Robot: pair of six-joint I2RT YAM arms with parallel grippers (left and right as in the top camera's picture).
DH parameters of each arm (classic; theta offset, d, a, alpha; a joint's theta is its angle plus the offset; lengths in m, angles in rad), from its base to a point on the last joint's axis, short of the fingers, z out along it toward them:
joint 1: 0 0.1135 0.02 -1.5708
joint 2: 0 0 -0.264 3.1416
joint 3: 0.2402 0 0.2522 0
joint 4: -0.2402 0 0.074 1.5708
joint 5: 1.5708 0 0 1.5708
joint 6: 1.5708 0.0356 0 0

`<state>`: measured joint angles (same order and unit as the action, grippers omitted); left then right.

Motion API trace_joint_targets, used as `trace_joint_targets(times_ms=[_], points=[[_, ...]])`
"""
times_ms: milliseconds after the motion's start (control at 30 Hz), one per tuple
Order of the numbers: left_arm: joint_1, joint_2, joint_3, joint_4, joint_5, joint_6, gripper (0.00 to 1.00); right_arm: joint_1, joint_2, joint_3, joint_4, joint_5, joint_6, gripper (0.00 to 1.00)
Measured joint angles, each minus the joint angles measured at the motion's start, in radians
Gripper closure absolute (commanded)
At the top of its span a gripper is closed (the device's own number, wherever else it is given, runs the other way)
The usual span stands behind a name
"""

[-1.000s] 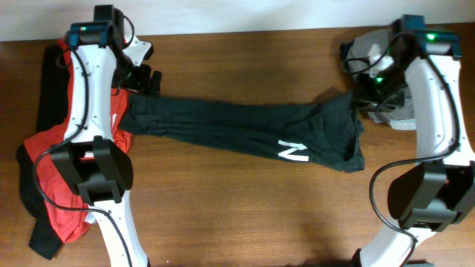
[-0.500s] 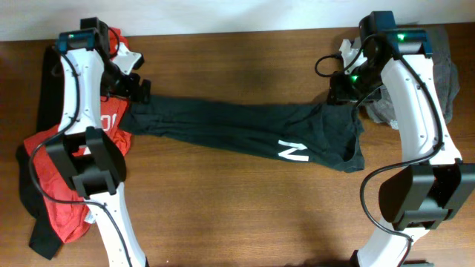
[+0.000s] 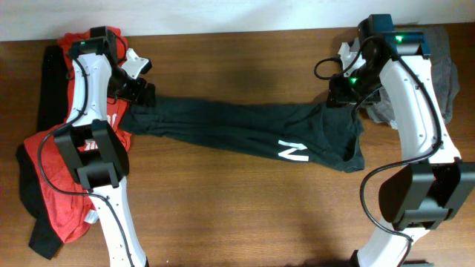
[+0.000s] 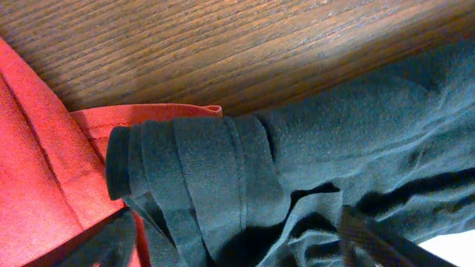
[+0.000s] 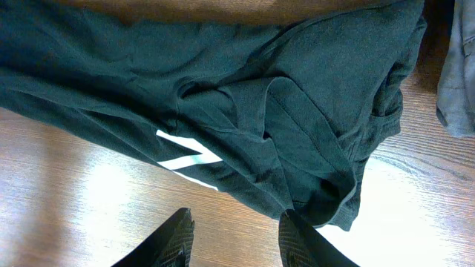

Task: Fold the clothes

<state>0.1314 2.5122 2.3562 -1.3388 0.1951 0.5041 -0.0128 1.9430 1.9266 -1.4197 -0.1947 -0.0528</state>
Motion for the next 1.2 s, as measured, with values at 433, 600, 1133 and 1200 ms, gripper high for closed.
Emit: trace_joint_targets(times_ms=[433,600,1133,1200], points=[[0.001,0.062,0.000,-0.042,-0.030,0.001,0.19,0.000,0.000,0.000,0.007,0.000,0.000,0.57],[0.001,0.076,0.002,-0.044,-0.036,0.001,0.19,0.000,0.000,0.000,0.006,0.000,0.000,0.57],[-0.010,0.084,0.004,-0.040,0.003,-0.018,0.71,0.000,0.000,0.000,0.014,0.000,0.002,0.57],[-0.026,0.085,0.004,-0.040,0.004,-0.022,0.73,0.000,0.000,0.000,0.014,0.000,0.002,0.57]])
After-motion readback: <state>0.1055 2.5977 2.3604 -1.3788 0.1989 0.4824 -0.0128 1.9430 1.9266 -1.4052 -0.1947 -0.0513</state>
